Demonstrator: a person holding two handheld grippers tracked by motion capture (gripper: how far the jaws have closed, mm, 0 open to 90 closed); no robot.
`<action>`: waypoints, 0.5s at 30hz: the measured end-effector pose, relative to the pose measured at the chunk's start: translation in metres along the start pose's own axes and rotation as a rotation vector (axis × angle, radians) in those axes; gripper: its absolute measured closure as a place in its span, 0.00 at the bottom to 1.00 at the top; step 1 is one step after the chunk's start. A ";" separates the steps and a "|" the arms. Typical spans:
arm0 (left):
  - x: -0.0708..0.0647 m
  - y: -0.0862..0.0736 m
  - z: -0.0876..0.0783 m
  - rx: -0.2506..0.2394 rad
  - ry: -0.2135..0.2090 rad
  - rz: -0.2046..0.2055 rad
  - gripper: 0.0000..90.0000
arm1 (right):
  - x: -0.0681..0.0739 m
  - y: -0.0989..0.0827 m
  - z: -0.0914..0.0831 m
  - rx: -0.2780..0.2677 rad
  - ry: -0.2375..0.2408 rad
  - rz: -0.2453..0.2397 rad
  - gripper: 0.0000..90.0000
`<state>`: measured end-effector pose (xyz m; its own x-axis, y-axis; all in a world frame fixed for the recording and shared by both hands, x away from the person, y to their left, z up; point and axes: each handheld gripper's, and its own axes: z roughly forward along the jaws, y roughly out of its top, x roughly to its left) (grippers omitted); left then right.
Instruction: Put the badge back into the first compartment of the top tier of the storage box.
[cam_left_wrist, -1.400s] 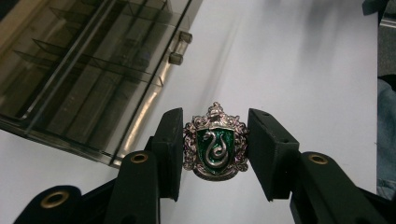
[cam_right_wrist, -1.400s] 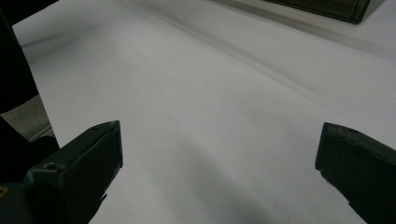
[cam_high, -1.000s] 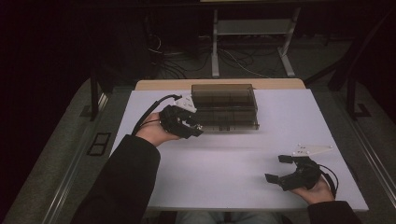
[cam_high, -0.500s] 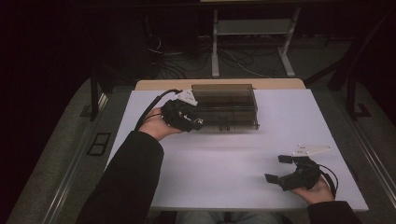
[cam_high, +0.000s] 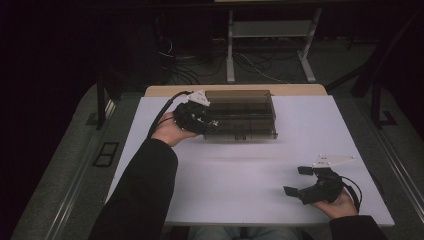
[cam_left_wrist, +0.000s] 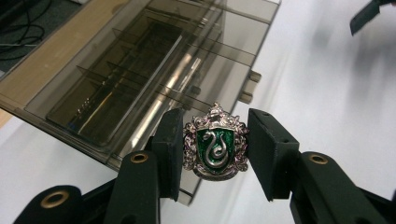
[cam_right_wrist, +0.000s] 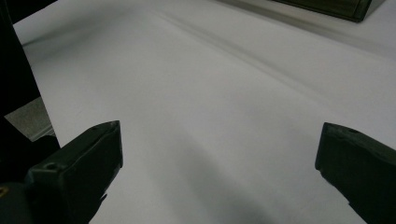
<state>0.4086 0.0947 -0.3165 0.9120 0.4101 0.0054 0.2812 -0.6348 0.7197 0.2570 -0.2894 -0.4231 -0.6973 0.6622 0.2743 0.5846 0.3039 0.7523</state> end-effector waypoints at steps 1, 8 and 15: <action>0.002 0.000 0.000 0.008 0.002 0.004 0.63 | 0.000 0.000 0.000 0.000 0.001 0.000 0.01; 0.007 -0.001 0.006 -0.024 0.016 -0.028 0.63 | 0.000 0.000 0.000 0.002 0.001 -0.003 0.01; 0.012 -0.001 0.015 -0.037 0.022 -0.049 0.63 | 0.000 0.000 0.000 0.005 0.002 -0.003 0.01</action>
<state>0.4234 0.0903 -0.3277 0.8906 0.4546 -0.0157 0.3138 -0.5890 0.7447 0.2569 -0.2895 -0.4235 -0.6996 0.6602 0.2734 0.5846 0.3087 0.7503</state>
